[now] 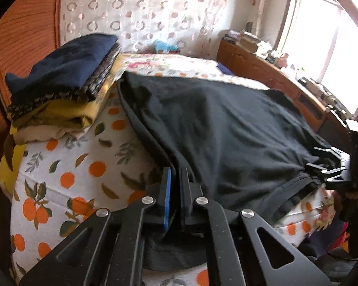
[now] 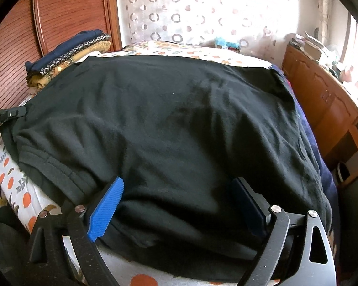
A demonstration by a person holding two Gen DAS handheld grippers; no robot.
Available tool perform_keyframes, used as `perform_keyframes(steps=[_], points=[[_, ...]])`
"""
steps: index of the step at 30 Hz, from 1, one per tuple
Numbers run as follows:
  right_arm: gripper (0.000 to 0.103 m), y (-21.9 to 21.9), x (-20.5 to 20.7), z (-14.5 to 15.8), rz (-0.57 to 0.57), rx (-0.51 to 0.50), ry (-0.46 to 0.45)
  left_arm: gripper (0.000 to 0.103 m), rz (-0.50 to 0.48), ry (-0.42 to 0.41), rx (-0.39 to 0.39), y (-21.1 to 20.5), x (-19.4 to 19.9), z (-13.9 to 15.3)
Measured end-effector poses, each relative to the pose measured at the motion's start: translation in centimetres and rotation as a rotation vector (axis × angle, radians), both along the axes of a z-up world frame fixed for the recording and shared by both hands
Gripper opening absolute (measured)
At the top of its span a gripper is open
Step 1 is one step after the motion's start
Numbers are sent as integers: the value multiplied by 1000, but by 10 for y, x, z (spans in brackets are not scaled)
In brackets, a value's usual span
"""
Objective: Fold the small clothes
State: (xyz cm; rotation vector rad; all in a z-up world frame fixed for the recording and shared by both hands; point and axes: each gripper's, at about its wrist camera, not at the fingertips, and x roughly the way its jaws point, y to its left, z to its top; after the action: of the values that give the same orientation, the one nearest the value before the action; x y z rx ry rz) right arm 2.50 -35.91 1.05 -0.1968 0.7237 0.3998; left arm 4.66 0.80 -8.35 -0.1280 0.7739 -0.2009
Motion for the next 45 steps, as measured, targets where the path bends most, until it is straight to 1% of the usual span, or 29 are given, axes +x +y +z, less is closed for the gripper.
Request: perform_keyframes(steps=[4,6,10,11,13,14,19,22,27,30,33,35,36,37,38,39,40,41,43,44,45], points=[[94,0,-1,1,5,8,-2,6,-36,-62,-19,-11,-3,20],[94,-9,-1,1,7,23,-7,6,-61,-94,-20,-21,-1,31],[93,-28,-11,10,-3,59,-51,6,-116,-151,-29,-40,7,52],[93,-33,-14,12,-13,61,-61,6,-137,-157,-40,-46,10,57],[93,-44,-23,14,-36,60,-83,6,-190,-162,-97,-58,16,68],[93,-49,-26,16,-49,61,-90,6,-215,-175,-107,-67,19,75],[93,-78,-40,23,-104,90,-109,6,-299,-235,-94,-102,30,105],[93,-88,-48,26,-128,95,-127,6,-345,-261,-71,-125,37,119],[93,-98,-60,38,-150,100,-157,6,-418,-277,-45,-161,47,133],[93,-105,-66,44,-160,111,-172,6,-455,-270,-37,-181,50,135],[93,-110,-70,46,-162,127,-176,6,-466,-257,-24,-195,52,131],[93,-109,-72,46,-164,120,-173,6,-459,-243,-25,-199,55,127],[93,-110,-72,45,-164,116,-171,8,-467,-227,-29,-201,57,125],[93,-110,-71,44,-165,114,-168,19,-479,-205,-34,-202,59,122],[93,-110,-72,43,-166,114,-166,26,-482,-194,-42,-199,59,120],[93,-110,-71,44,-162,114,-162,41,-476,-196,-43,-200,60,120],[93,-110,-71,44,-161,114,-159,46,-462,-205,-38,-195,59,119],[93,-109,-69,45,-159,112,-158,49,-456,-207,-32,-196,57,118],[93,-107,-65,47,-153,109,-161,65,-440,-211,-15,-189,53,115],[93,-106,-66,49,-149,113,-161,68,-428,-217,-13,-183,52,115],[93,-105,-64,50,-145,118,-162,74,-409,-223,-13,-176,49,114]])
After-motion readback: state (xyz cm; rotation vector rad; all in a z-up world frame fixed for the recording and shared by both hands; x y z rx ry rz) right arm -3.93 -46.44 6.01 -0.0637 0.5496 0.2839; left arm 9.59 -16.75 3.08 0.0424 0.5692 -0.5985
